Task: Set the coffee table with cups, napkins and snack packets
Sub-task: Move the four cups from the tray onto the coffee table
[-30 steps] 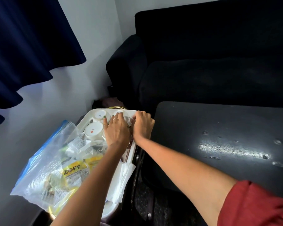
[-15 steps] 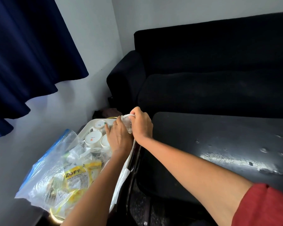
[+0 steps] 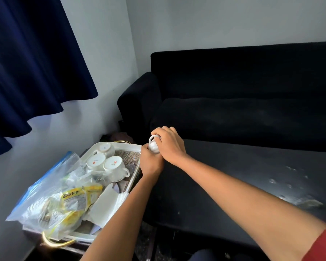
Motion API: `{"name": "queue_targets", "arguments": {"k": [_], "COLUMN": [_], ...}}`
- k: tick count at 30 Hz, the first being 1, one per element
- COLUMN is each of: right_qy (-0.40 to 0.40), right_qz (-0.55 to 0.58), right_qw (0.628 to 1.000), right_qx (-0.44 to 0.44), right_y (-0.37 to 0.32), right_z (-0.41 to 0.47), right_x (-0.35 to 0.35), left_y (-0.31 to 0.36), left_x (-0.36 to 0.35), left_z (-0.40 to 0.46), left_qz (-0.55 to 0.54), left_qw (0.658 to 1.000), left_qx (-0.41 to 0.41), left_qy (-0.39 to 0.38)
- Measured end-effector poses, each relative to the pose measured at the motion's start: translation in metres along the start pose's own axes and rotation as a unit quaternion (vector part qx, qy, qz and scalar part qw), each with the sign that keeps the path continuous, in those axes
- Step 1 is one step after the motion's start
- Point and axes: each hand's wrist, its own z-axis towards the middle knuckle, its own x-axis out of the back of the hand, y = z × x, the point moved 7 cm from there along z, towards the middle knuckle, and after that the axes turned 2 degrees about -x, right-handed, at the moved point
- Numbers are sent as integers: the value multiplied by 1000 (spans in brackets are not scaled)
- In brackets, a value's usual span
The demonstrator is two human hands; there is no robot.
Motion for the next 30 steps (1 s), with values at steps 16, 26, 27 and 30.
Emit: {"name": "queue_targets", "arguments": {"k": [16, 26, 27, 30], "right_qy": [-19, -30, -28, -20], "right_qz": [133, 264, 270, 263], "right_qw": [973, 929, 925, 920], "right_qx": [-188, -258, -265, -290], "right_y": [107, 152, 156, 169], "right_z": [-69, -103, -105, -111], "right_x": [87, 96, 94, 87], "left_y": [30, 26, 23, 13], "left_x": [-85, -138, -145, -161], "left_z": [-63, -97, -100, -108], "left_qz": [-180, -157, -155, -147], "left_qw": [970, 953, 948, 935], "left_qx": [139, 184, 194, 218], "left_qy": [-88, -183, -199, -237]}}
